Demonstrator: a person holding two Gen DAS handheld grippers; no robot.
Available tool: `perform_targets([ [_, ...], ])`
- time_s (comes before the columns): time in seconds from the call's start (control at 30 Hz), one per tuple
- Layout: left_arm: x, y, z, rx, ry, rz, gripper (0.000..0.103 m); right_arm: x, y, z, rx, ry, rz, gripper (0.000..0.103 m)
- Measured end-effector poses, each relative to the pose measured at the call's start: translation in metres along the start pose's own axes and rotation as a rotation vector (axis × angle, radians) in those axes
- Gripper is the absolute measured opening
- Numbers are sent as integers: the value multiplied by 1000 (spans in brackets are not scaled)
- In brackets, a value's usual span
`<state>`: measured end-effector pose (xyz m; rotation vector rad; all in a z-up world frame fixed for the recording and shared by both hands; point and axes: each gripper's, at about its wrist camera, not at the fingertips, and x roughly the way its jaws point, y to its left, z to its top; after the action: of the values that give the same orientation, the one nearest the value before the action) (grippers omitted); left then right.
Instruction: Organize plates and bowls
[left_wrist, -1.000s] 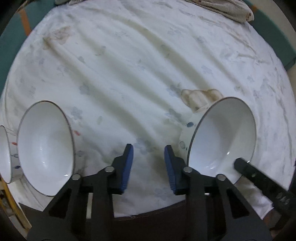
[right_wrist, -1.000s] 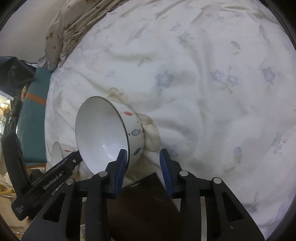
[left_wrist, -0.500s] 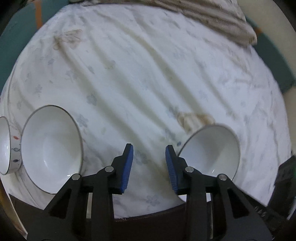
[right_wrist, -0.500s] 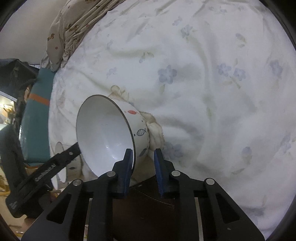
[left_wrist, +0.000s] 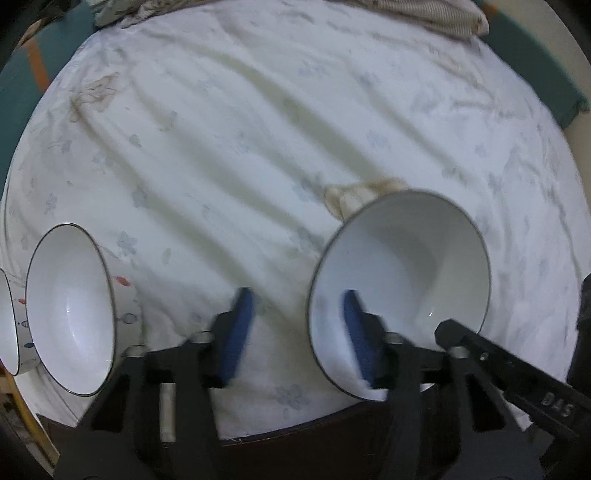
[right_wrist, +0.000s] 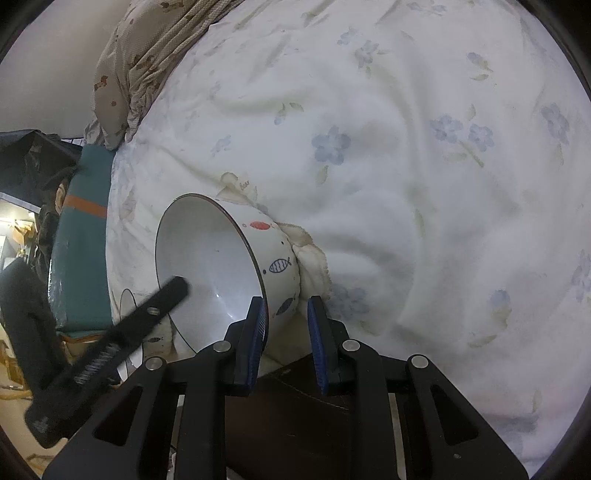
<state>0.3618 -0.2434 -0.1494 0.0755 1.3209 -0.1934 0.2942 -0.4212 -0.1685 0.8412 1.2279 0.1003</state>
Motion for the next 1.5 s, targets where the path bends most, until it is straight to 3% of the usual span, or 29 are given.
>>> perform_targets([
  [0.1,5,-5,-1,1,23,1,7,1,0,1,-2,1,4,25],
  [0.27,-4,-17,-7,17,64,18,8,0,8,2,-55,-10,-5,18],
  [0.47,-31,-14,-17,31,41,32,10,-5,18,-2,-115,-22,-28,15],
  [0.63,-63,-9,-40,32,49,19,11,-28,32,-15,-175,-41,-16,14],
  [0.8,-86,-2,-70,54,56,7,11,-46,44,-45,-206,-3,-22,14],
  [1.17,-75,11,-140,66,145,-56,11,-51,29,-121,-217,106,-75,14],
  [1.5,-64,24,-139,32,122,-59,11,-49,18,-131,-174,84,-105,13],
])
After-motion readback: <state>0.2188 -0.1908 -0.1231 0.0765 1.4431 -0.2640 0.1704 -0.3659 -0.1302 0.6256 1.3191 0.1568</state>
